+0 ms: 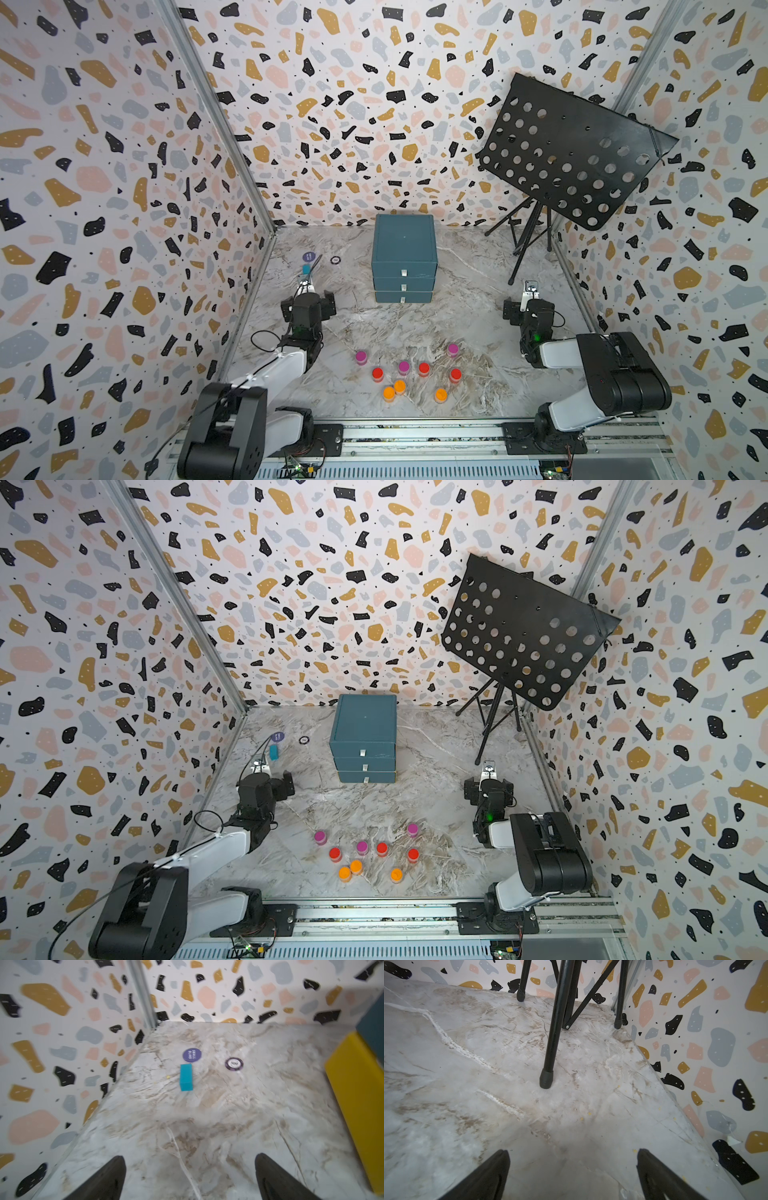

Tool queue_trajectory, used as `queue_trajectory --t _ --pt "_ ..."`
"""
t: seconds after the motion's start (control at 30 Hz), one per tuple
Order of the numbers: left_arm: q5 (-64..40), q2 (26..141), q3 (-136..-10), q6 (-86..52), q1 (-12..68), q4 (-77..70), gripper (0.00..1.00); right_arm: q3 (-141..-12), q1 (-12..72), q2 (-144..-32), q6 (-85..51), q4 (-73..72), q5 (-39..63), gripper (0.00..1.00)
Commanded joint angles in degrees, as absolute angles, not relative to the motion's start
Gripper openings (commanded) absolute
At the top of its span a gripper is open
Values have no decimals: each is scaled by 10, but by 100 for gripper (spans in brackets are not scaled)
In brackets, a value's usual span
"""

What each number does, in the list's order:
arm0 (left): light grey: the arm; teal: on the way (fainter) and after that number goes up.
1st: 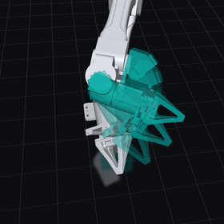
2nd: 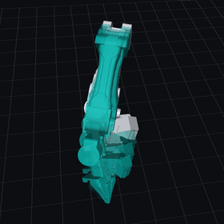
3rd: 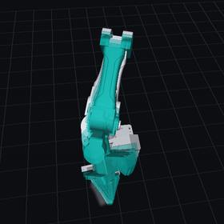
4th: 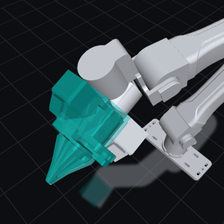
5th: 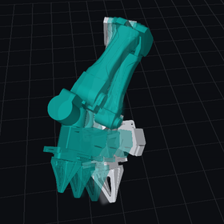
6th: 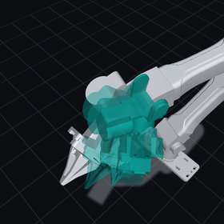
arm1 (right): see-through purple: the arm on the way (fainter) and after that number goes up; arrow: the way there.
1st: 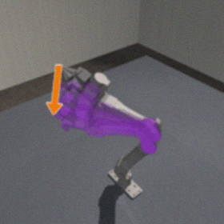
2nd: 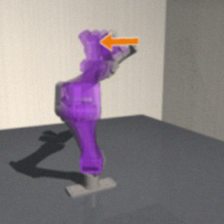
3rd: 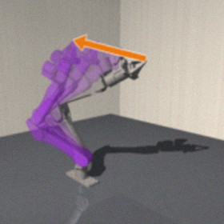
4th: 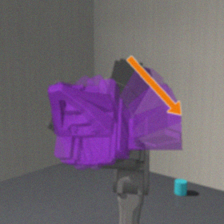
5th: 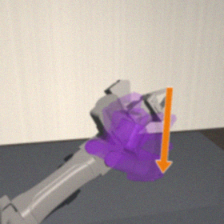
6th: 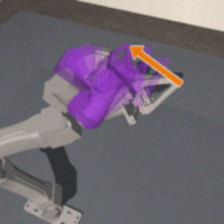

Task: Put the paint cans in the drawer according to color
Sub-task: Adjust the storage box at the center of the board.

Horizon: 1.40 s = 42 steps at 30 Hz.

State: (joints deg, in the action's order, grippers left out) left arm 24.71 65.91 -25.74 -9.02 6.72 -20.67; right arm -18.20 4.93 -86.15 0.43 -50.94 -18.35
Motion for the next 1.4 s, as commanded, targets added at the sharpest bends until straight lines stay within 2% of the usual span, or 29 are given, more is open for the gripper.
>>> queue_trajectory --t 0.0,0.1,0.2,0.33,0.47,0.57,0.6,0.7,0.97,1.13,1.37 --pt "335 581 -325 -244 65 6 100 -220 80 -808 15 -435 -259 100" --pt "360 545 -345 -325 64 68 100 -281 90 -755 0 -295 -290 100" --pt "344 508 -346 -393 64 121 100 -300 89 -709 -46 -239 -290 100" --pt "296 470 -356 -400 64 167 100 -334 90 -644 -100 -127 -171 100" --pt "273 442 -400 -379 64 243 100 -381 90 -613 -138 -8 -105 100" --pt "212 446 -442 -350 64 278 100 -403 90 -601 -159 62 -64 95" --pt "188 460 -468 -348 64 301 100 -409 97 -598 -161 81 -36 89" --pt "103 505 -529 -322 64 332 99 -431 123 -598 -169 122 2 85" --pt "-54 633 -696 -241 65 392 100 -454 156 -592 -263 124 114 75" --pt "-146 690 -750 -245 68 382 100 -468 201 -607 -311 87 135 74" --pt "-177 771 -832 -236 102 379 99 -525 278 -656 -336 69 128 72"
